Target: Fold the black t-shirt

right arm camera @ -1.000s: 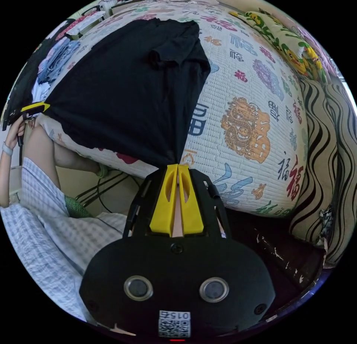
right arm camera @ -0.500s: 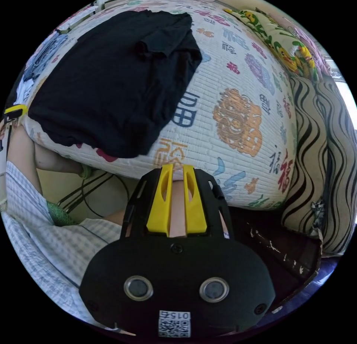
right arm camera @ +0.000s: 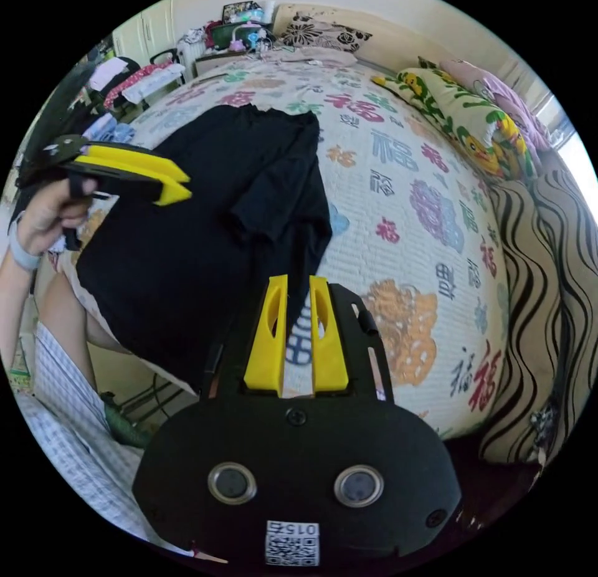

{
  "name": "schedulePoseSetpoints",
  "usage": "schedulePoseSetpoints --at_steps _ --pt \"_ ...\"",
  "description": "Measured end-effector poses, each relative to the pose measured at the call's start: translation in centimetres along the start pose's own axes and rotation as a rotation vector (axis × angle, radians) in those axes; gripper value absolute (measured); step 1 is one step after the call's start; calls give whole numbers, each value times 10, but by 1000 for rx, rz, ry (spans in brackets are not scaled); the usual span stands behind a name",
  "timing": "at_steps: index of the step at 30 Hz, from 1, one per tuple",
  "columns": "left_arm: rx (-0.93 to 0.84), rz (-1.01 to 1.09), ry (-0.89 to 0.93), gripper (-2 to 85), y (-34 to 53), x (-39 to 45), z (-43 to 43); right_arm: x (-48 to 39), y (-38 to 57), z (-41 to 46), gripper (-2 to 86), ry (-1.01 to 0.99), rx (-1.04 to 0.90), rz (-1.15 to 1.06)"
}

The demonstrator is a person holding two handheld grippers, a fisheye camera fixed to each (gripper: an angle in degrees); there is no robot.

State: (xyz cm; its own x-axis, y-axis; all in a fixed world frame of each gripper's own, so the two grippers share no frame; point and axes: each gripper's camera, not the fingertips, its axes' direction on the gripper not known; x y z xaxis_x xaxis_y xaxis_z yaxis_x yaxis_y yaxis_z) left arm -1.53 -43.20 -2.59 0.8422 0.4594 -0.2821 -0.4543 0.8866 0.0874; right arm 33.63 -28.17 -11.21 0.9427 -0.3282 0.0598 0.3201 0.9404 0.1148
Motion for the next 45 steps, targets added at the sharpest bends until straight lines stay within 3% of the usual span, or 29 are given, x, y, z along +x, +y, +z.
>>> schedulePoseSetpoints --at_steps 6,12,16,27,30,33,34,39,45 --pt "-82 -26 27 9 -40 -9 56 37 -8 23 65 -100 -16 -8" --pt "122 -61 247 -6 -65 -17 42 80 -15 27 51 -336 66 69" --pt "157 -24 249 -3 -86 -10 41 114 -15 16 -1 -355 129 73" --pt "99 -102 125 98 -64 23 98 193 4 -34 -10 -202 222 60" --pt "203 -160 178 111 -77 43 116 210 -3 -45 -10 -206 227 36" --pt "265 -176 128 75 -113 69 137 230 -17 -57 -10 -136 227 10" --pt "287 -216 147 23 -128 74 146 239 -23 -61 -10 -93 225 -3" --pt "378 -239 288 -6 -195 99 174 295 -54 -63 -10 83 176 5" --pt "276 -147 225 -5 -256 126 230 365 -86 1 -6 82 11 134"
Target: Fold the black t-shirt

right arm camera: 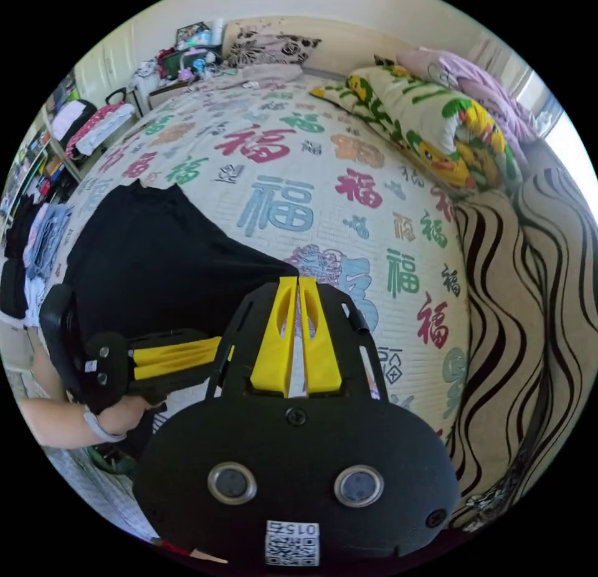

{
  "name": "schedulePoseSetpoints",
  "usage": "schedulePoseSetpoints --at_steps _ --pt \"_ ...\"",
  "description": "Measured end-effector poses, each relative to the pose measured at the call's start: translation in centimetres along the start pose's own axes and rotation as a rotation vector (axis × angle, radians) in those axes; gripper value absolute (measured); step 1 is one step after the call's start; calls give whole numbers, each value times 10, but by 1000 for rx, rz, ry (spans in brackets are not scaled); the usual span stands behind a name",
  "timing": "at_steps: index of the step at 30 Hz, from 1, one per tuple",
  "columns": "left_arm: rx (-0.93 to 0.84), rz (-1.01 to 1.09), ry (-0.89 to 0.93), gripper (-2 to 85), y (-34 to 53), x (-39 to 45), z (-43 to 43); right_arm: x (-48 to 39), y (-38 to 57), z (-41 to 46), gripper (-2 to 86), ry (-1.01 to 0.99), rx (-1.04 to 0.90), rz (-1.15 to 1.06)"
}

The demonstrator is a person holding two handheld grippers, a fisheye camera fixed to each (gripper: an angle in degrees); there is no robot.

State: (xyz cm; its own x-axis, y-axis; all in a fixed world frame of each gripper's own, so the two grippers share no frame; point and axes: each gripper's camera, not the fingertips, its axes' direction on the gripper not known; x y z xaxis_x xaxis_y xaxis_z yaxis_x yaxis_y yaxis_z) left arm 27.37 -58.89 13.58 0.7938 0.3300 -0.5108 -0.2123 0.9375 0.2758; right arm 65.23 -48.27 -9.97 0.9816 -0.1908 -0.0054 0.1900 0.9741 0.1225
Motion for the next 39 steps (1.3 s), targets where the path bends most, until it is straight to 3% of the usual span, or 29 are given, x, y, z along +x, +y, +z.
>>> schedulePoseSetpoints --at_steps 3,6,10,12,20,24,28,32,35,39 --pt "-48 32 41 10 -4 0 14 16 -4 30 14 -20 -65 85" --pt "-28 123 92 46 3 5 -6 29 7 26 45 -36 -12 144" --pt "55 198 -11 54 3 -3 -45 29 40 14 54 -286 14 106" --pt "63 214 -62 55 -13 -5 -47 13 47 21 56 -320 -24 47" --pt "-225 379 -151 65 -102 16 33 -6 36 48 19 -378 36 133" --pt "-340 433 -184 21 -107 20 64 -11 37 48 -7 -385 6 116" --pt "-191 431 -104 -2 -104 24 40 -6 59 32 -9 -403 48 178" --pt "-278 477 -114 3 -92 30 47 -13 61 43 -7 -426 4 239" --pt "-301 525 -198 32 -76 30 46 -29 51 54 1 -426 -18 243" --pt "-199 554 -96 100 -56 21 -17 -53 40 40 43 -334 -29 256"
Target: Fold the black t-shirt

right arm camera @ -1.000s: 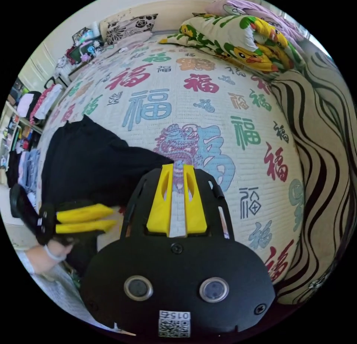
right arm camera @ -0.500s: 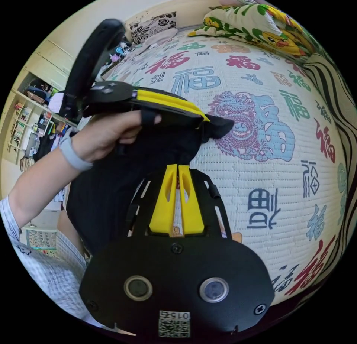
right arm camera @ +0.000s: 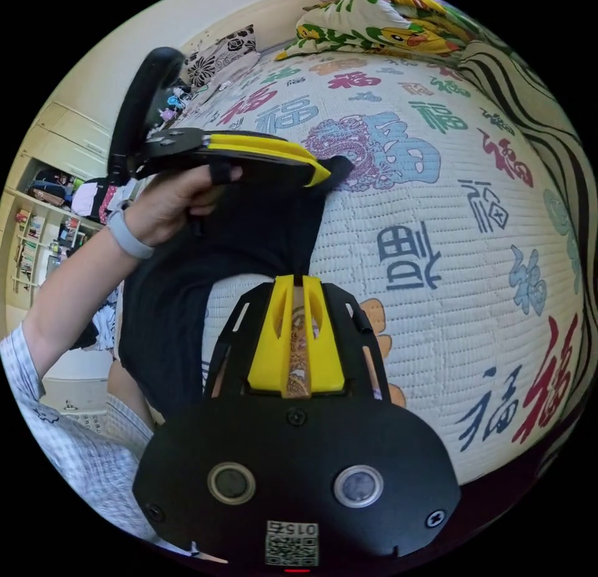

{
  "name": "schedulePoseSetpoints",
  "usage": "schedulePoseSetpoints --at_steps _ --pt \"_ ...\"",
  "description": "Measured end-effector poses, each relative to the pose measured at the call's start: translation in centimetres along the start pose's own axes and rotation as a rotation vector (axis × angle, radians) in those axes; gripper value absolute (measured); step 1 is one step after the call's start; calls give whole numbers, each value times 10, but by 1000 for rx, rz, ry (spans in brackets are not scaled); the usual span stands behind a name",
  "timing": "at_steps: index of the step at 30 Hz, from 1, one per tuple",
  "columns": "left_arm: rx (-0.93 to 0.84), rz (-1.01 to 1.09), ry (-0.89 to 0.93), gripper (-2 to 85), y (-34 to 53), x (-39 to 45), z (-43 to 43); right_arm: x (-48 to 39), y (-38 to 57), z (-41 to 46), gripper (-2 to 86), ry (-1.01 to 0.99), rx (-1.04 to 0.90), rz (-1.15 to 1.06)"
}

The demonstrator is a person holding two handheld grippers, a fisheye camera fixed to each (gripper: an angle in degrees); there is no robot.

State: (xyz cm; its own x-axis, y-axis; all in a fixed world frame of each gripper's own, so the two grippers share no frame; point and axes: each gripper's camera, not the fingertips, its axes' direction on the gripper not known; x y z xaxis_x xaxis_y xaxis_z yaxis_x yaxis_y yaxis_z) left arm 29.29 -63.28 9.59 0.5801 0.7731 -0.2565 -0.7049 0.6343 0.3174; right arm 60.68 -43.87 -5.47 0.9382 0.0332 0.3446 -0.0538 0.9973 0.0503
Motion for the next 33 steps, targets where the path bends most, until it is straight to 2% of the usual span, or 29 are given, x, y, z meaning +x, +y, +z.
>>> schedulePoseSetpoints --at_steps 4,8,12,13,15,18,23,25,28,33 --pt "196 -8 -37 109 93 0 -105 -39 8 -13 53 78 29 4" --pt "262 -158 -139 107 212 -19 -198 -96 10 -25 55 144 68 -40" --pt "208 -541 -358 98 381 -65 -279 -188 -5 -25 53 101 108 -166" --pt "190 -681 -373 95 429 -82 -293 -219 -14 -19 52 68 106 -223" --pt "174 -829 -357 95 491 -101 -306 -272 -32 -4 51 12 93 -322" --pt "195 -952 -305 95 557 -119 -314 -375 -68 31 52 -68 51 -503" --pt "262 -1025 -254 93 618 -136 -312 -543 -126 110 56 -162 -96 -726" --pt "294 -1038 -197 88 640 -149 -309 -613 -144 154 59 -85 -168 -823" --pt "303 -974 -210 80 662 -157 -311 -677 -163 207 61 -8 -296 -885" --pt "341 -884 -200 80 701 -149 -330 -730 -178 276 63 155 -480 -901"
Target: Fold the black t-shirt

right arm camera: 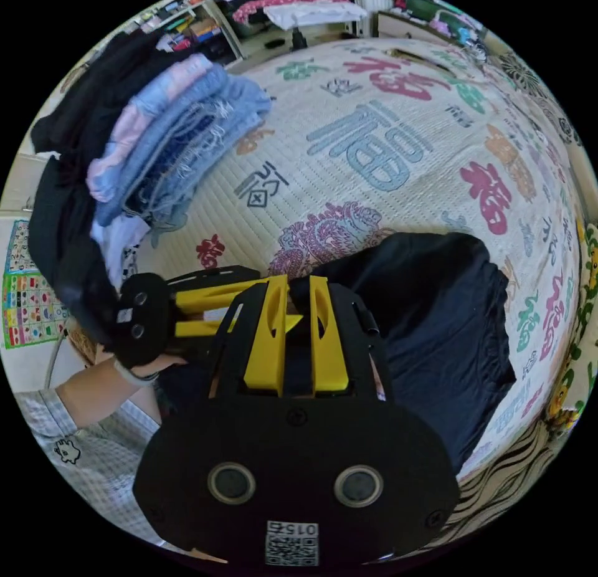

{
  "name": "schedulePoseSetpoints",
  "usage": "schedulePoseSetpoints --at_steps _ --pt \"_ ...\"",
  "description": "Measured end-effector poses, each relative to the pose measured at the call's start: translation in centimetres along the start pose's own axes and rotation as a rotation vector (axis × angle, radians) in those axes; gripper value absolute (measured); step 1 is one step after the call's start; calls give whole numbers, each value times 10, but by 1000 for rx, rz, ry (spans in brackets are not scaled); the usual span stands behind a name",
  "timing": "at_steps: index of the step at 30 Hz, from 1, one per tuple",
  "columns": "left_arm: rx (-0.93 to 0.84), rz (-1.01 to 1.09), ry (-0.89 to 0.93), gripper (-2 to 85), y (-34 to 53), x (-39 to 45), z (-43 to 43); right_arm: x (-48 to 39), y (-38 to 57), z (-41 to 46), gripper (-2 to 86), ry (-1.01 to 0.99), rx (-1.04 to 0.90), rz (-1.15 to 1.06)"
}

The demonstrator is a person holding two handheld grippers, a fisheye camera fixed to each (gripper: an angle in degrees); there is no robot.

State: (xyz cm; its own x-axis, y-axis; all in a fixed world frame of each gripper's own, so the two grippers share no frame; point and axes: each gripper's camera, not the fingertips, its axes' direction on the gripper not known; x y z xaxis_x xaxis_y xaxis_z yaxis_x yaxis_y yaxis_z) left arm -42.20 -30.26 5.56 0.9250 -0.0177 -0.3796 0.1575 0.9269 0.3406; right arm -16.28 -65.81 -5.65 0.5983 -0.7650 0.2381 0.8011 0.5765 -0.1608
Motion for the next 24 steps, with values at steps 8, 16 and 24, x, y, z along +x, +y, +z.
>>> schedulePoseSetpoints --at_steps 8,16,24 --pt "52 -9 42 87 40 -49 -56 -6 -38 -7 -2 -34 55 11" --pt "113 -108 68 103 36 -112 -94 19 -77 -78 -8 -241 347 99" --pt "239 -242 -24 -1 53 -160 -136 26 -96 -44 -6 -354 327 140"
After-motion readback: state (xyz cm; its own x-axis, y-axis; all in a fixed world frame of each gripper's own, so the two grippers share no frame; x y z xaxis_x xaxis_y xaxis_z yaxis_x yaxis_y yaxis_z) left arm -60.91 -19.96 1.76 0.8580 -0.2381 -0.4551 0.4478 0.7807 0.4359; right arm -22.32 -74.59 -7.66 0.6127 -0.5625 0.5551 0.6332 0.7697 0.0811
